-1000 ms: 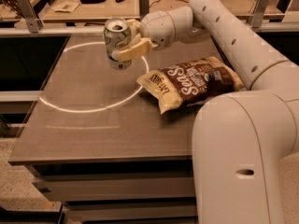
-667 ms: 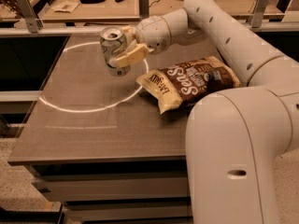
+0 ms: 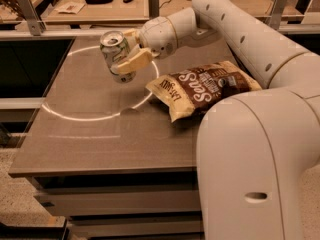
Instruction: Place 7up can upright
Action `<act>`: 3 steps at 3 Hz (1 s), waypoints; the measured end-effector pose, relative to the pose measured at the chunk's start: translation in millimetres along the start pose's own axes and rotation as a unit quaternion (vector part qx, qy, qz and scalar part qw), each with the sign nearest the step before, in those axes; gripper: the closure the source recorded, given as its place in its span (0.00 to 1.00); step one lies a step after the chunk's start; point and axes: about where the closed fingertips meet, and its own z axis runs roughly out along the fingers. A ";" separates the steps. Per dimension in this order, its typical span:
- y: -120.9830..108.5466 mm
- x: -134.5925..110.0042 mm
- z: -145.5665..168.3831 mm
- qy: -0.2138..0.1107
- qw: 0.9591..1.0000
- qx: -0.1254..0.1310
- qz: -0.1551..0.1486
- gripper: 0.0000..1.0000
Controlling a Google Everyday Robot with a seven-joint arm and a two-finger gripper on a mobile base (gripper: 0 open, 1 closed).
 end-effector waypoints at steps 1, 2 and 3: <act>3.2 -9.5 21.5 0.027 1.000 -0.006 -0.001 1.00; 5.0 -18.6 44.2 0.044 0.999 0.005 -0.005 1.00; 1.2 -25.8 60.9 0.046 0.999 0.024 -0.001 1.00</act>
Offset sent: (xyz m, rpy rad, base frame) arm -0.0098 0.0560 -0.0416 0.0866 0.1006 0.0496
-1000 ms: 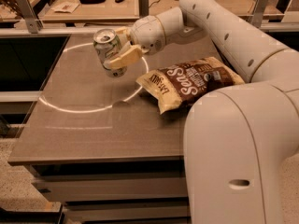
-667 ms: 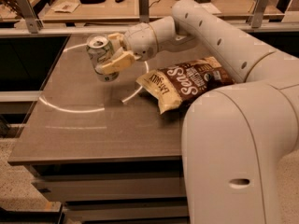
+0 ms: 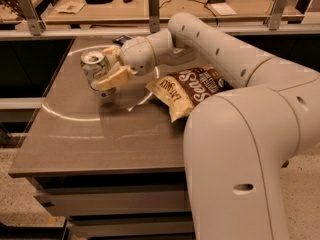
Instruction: Place 7up can upright
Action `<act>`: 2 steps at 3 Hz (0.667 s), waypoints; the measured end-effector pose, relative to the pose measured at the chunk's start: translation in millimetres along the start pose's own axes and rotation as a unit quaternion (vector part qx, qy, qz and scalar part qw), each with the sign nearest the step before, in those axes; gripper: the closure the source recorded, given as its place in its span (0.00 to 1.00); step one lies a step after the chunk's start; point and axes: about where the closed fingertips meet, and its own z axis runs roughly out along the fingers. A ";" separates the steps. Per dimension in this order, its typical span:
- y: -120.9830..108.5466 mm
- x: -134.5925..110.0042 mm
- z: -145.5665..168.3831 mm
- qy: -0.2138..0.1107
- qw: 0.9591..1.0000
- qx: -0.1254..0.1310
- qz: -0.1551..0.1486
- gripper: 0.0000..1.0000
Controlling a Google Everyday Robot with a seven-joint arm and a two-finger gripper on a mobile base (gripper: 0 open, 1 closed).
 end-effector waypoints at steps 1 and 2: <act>-9.4 -10.6 12.3 -0.006 1.000 0.026 0.013 1.00; -14.1 -21.7 21.1 0.007 1.000 0.026 0.016 1.00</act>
Offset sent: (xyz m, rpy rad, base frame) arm -0.0212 0.0116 -0.0429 -0.0073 0.1040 0.0431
